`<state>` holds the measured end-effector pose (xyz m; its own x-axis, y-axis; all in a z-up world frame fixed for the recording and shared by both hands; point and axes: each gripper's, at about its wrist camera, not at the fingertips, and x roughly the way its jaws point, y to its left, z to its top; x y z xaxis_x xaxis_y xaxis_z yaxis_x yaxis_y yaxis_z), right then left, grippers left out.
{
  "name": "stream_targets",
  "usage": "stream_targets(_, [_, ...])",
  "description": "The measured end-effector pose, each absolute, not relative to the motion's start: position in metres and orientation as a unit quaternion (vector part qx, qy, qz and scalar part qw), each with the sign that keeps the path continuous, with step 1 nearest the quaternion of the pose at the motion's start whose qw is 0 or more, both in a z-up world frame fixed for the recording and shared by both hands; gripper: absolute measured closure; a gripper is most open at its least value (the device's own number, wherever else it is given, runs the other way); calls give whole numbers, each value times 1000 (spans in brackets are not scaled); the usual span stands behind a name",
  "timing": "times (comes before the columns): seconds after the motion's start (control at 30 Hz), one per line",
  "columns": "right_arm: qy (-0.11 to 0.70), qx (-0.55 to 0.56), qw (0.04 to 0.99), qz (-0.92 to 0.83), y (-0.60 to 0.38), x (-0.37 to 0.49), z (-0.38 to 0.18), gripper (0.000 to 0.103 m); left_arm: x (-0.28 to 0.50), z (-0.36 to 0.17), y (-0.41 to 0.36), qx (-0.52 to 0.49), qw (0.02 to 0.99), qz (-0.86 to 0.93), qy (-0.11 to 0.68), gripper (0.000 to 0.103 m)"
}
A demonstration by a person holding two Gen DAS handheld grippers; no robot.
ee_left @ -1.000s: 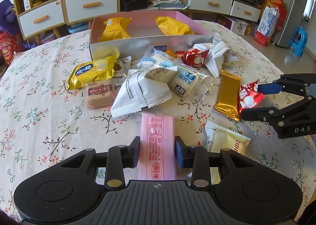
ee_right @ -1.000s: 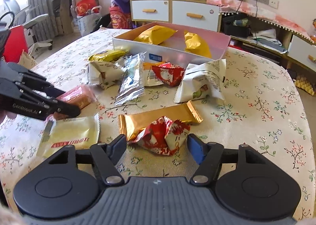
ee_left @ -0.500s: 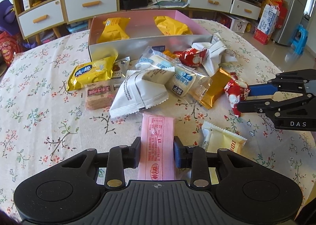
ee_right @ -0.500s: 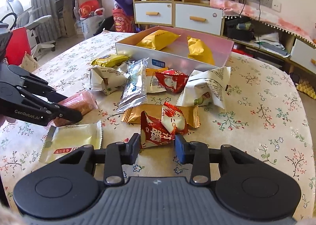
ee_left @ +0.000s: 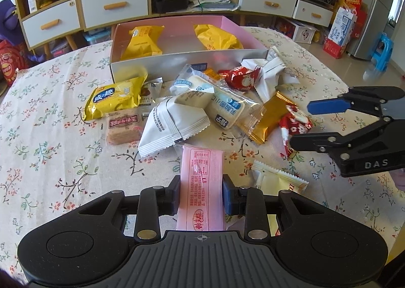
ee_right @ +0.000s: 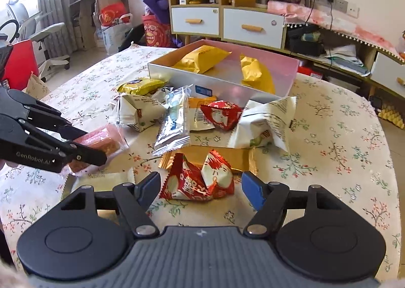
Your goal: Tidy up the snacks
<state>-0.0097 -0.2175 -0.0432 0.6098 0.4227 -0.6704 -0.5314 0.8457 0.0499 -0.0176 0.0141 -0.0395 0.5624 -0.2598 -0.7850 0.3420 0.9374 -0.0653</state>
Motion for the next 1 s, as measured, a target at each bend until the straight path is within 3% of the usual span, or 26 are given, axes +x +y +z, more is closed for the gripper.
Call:
stream_targets(0.33, [360,-75,890,270,-207,-2,-48,47,-17,-39,14,48,882,-170,436,74])
stream_targets(0.37, [358,-75,890,272,-208,-2,-47,60,-17,-39,14,48,882,-171,436,74])
stream_targets(0.47, [357,-67,889,277,-209,-2,-44,67,-17,-36,13,47,883,-171,434,74])
stream_targets(0.57, [349,-71,890,283,-211,-4,-38,82,-17,-31,13,44,885,-174,429,74])
stream_targets(0.7, [349,-72,889,287,-212,-6,-34,88,-17,-22,14,36,890,-176,420,74])
stream_targets(0.77, [347,-75,890,285,-211,-7,-33,102,-18,-17,14,32,891,-178,416,74])
stream_targets(0.87, [348,-70,891,284,-213,-7,-29,101,-18,-13,13,29,892,-181,413,74])
stream_targets(0.93, [351,-63,892,279,-213,-7,-28,93,-17,-12,13,28,892,-181,413,74])
stream_targets(1.0, [355,-52,893,273,-213,-5,-28,71,-17,-11,11,29,891,-180,415,74])
